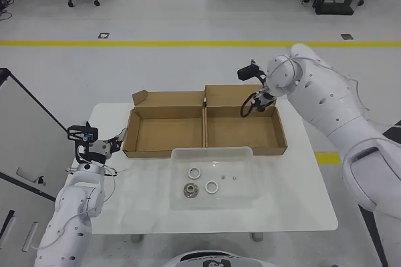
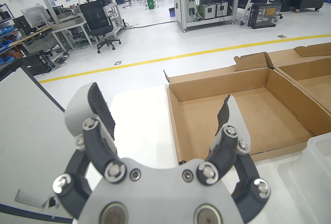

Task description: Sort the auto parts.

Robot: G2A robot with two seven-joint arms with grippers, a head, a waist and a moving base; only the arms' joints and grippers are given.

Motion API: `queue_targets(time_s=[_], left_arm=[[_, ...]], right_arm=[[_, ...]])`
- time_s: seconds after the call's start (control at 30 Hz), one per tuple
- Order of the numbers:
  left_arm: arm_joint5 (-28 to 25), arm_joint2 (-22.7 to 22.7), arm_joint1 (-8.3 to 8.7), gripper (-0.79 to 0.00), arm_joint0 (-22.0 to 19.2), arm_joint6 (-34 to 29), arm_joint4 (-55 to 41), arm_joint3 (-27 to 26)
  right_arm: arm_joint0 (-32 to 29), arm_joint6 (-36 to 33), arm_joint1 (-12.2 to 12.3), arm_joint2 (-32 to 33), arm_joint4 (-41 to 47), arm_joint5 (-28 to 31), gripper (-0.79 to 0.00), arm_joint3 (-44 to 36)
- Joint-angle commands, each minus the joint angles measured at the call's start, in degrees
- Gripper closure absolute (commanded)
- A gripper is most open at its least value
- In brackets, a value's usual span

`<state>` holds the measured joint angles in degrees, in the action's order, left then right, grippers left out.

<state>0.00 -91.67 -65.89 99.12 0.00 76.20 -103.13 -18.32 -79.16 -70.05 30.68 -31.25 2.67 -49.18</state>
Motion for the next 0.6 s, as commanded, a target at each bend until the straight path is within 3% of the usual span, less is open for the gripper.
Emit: queue_targets(time_s=[0.0,0.57], left_arm=[[0.0,0.0,0.0,-0.785,0.0,0.0,0.0,0.0],[0.0,0.0,0.0,-0.785,0.0,0.0,0.0,0.0]], right_arm=[[-0.38,0.98,-0.71,-0.83,-0.47,-0.91,0.0,2.39],[-4.81,4.21,-4.96,-3.96,-0.89,-4.39,0.0,14.93]])
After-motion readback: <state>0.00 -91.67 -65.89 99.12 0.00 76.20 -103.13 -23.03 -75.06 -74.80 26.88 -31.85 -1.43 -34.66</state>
